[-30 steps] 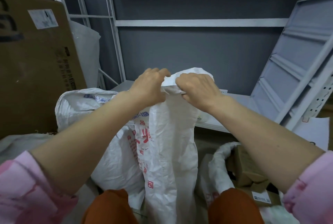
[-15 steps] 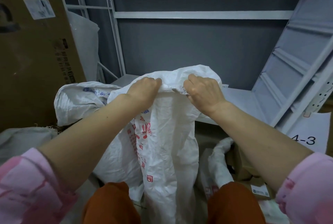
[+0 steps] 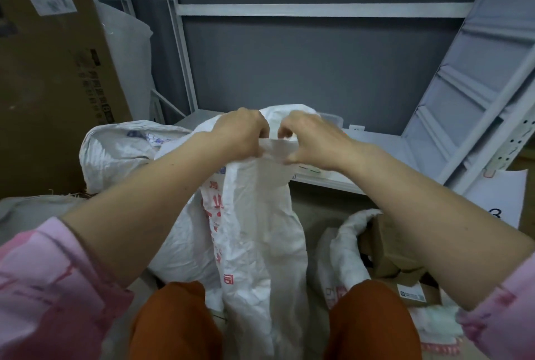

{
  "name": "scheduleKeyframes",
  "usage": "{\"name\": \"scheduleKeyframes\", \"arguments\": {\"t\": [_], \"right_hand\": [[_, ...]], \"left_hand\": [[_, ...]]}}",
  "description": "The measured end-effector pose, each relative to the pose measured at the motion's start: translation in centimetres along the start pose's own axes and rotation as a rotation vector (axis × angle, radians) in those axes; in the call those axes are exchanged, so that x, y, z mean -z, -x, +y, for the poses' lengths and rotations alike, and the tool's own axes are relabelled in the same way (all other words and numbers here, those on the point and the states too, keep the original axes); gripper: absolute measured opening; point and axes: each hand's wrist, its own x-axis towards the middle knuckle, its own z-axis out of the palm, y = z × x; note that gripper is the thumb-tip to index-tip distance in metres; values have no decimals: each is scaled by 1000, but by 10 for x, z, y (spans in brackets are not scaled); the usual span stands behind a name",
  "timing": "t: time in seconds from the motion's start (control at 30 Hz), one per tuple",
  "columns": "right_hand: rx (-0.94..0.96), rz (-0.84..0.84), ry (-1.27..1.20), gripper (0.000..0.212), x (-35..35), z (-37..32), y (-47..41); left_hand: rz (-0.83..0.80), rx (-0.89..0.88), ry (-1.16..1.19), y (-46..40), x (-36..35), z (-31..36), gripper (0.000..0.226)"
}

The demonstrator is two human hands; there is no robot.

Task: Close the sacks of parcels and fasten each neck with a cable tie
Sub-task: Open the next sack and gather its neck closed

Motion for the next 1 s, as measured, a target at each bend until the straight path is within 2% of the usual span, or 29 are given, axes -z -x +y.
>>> {"name": "scheduleKeyframes", "arguments": {"t": [0.03,0.1,0.13,0.2,0.23,0.37,0.47,0.6,0.67,0.77,0.87,0.93,1.0], "right_hand": [[-1,57,20,37,3,0,-1],[-16,42,160,41,6,-3,-2],[1,10,231,35,5,-4,-3],[56,8,311,6,-5,-2,-5],[74,41,326,11,-11,-1,-5],[113,237,366,31,-27,7,-3],[107,319,408,41,-32,9,-2],[-26,296,304,19,-34,14,0],[-93,295,232,18,-35,13,0],[-101,318,240,18,-41,13,-1],[-7,407,259,20,-50,13,3],[14,391,180,11,-46,6,5],[-32,294,46,15,-38,0,4]], "left_hand": [[26,-30,-23,1,-3,0,8],[66,-95,-10,3,-8,-1,11],[89,-127,3,4,-10,-2,14],[131,-172,25,5,-15,-5,18],[148,-176,38,6,-18,-7,20],[220,-43,117,9,-27,-16,22],[207,57,205,8,-32,-25,28],[219,107,326,13,-43,-33,42],[241,122,264,16,-51,-30,35],[176,128,135,16,-51,-23,18],[107,57,374,10,-28,-9,30],[21,38,506,6,-17,1,35],[-43,57,452,1,-18,5,27]]}}
